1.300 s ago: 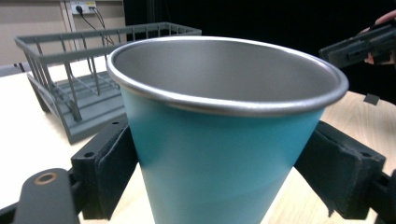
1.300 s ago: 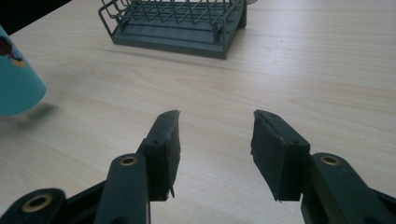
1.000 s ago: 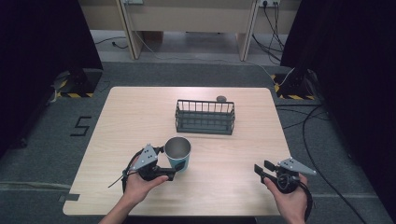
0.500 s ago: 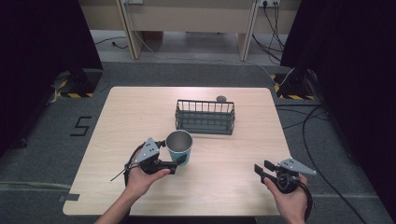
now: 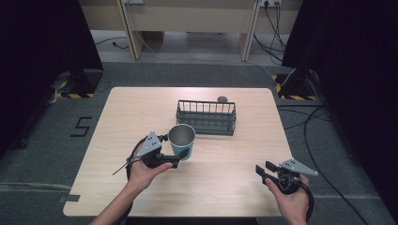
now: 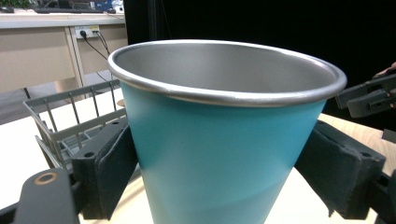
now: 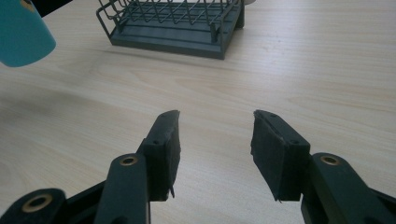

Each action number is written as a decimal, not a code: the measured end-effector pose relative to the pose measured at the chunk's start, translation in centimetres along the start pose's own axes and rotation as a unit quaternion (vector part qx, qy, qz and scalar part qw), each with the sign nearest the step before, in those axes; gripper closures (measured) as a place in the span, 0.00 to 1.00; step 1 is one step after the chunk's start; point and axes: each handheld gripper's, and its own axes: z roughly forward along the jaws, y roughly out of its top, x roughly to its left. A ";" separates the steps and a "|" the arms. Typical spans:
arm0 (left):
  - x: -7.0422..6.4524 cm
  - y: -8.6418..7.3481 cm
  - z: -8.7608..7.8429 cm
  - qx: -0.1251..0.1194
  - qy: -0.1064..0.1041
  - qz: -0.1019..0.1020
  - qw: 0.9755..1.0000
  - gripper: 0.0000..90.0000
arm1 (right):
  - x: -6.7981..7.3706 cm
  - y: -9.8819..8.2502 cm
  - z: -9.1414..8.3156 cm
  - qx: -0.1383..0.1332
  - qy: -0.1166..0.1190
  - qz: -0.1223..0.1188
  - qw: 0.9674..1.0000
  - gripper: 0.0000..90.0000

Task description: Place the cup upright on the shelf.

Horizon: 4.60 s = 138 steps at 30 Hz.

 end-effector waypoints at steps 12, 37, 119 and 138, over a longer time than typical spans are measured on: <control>0.8 1.4 0.8 -0.009 0.005 0.003 1.000 0.17 | -0.1 0.0 0.0 0.000 -0.001 0.002 1.000 0.58; 1.5 3.1 2.0 -0.017 0.008 0.008 1.000 0.17 | -0.2 0.0 -0.1 0.000 -0.001 0.003 1.000 0.58; 6.8 8.3 10.5 -0.021 0.034 -0.010 0.999 0.17 | -0.4 -0.3 -0.3 -0.004 0.000 0.012 1.000 0.58; 7.9 7.9 13.0 -0.007 0.045 -0.022 0.999 0.17 | -0.5 -0.3 -0.4 -0.004 0.002 0.016 1.000 0.58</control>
